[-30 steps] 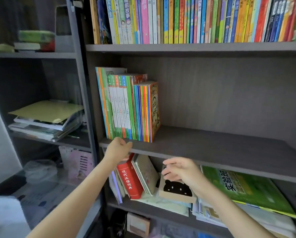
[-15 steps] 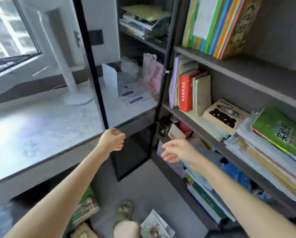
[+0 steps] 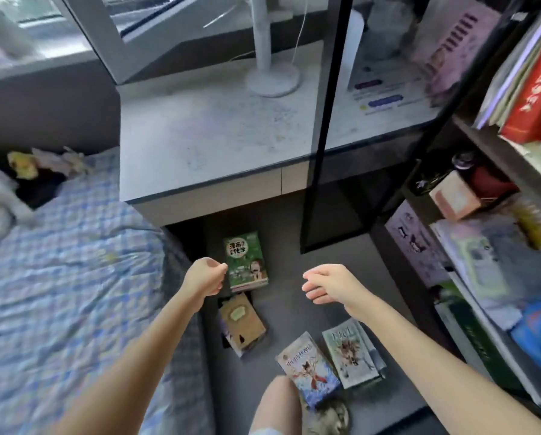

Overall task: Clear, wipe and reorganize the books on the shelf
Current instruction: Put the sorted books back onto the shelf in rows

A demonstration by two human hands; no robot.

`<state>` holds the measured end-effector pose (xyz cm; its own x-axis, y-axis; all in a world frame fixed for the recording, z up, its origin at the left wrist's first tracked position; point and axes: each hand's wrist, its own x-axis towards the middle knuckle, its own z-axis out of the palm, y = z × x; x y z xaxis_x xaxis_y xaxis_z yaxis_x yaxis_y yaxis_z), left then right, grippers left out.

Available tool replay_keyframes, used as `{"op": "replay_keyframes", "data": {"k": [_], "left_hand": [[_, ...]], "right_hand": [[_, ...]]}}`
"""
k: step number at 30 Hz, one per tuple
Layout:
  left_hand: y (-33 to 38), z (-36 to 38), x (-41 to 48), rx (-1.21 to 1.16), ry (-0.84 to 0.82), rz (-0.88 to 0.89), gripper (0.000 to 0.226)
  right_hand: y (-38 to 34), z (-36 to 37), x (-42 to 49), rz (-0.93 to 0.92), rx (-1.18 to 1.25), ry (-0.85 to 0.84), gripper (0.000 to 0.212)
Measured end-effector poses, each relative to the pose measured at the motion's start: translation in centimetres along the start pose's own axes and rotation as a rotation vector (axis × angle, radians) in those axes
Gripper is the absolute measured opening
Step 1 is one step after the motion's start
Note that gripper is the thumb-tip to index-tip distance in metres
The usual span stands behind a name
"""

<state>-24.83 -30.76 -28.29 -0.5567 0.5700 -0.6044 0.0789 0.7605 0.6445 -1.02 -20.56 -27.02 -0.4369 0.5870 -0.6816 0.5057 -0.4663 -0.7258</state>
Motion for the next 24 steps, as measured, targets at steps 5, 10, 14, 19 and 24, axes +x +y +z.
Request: {"op": "replay_keyframes", "data": {"k": [5,10,14,19,24], "left_hand": [[-6.5,1.7,3.7,-0.047,0.007,-0.158,0.034],[-13.4,3.7,12.4,-0.202,-0.028,-0.289,0.046],[-19.6,6.1,21.8,-0.315,-0.017,-0.388,0.053],[-26.0,8.9,31.7,-0.416,0.025,-0.452,0.043],[-32.2,12.4,40.8,-0.516,0.065,-0.439,0.049]], "right_hand": [[3.5,2.5,5.7,0.110,0.029,0.057,0.016],[8.1,6.4,15.4,0.240,0.139,0.122,0.039],[12.6,10.2,25.2,0.333,0.278,0.161,0.049],[19.0,14.2,36.0,0.388,0.326,0.171,0.060],[25.0,16.1,46.1,0.243,0.104,0.207,0.031]]}}
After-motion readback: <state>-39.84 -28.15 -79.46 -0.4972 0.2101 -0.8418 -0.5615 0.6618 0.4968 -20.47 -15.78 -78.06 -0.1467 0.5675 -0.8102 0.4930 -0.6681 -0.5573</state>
